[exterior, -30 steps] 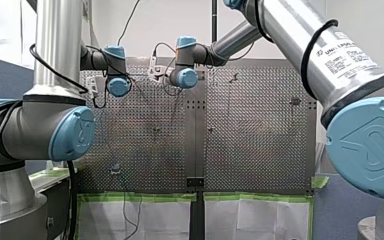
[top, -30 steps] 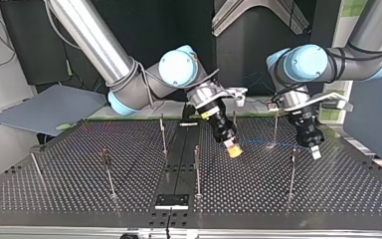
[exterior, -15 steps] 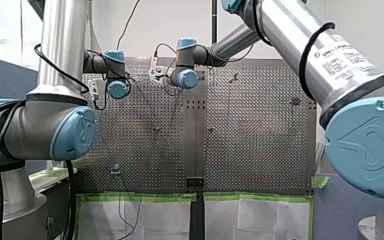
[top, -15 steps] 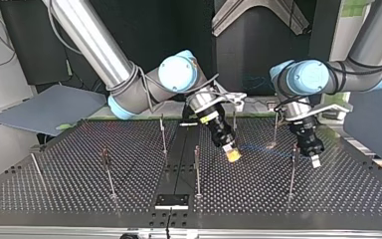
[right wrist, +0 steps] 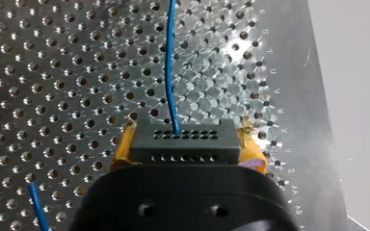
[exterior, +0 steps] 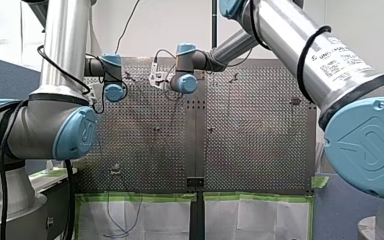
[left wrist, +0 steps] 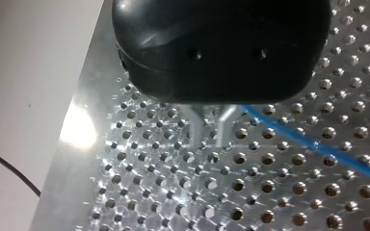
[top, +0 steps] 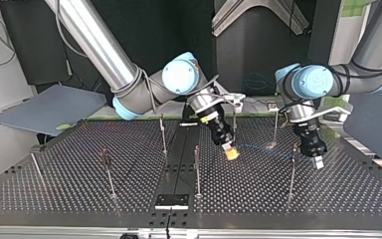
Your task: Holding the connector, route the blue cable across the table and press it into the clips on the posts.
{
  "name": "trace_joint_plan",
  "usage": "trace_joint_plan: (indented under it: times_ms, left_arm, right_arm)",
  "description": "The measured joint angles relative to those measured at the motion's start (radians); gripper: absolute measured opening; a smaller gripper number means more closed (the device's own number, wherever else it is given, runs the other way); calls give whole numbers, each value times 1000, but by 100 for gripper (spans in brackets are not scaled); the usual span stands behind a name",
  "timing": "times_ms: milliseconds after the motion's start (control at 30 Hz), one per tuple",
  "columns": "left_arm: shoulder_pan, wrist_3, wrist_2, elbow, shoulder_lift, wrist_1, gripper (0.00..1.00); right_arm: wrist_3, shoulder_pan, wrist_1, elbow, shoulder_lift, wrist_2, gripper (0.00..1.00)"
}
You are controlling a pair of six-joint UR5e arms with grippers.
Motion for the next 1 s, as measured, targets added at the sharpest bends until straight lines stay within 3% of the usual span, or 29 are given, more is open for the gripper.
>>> trace_joint_plan:
  times_ms: [67,100,133,167,300,400,700,1000]
  left_arm:
    - [0,-18,-1,0,0,-13,82]
    - [0,-25,-4,0,0,-20,82]
    - [0,-36,-10,0,1,-30,95]
    - [-1,-45,-16,0,1,-38,99]
    - [-3,-75,-43,-1,1,-75,99]
    - [-2,-101,-38,-1,1,-105,99]
    - [-11,-189,41,-29,30,-195,99]
    - [-13,-264,116,-94,109,-276,99]
  right_arm:
    - [0,0,1,0,1,5,0]
    - [0,0,2,0,1,7,0]
    - [0,0,2,0,2,8,0]
    - [0,0,3,0,2,10,0]
    - [-2,0,5,0,2,16,0]
    - [-4,0,9,0,2,22,0]
    - [-14,-2,26,0,3,60,0]
    - [-18,1,36,0,2,67,0]
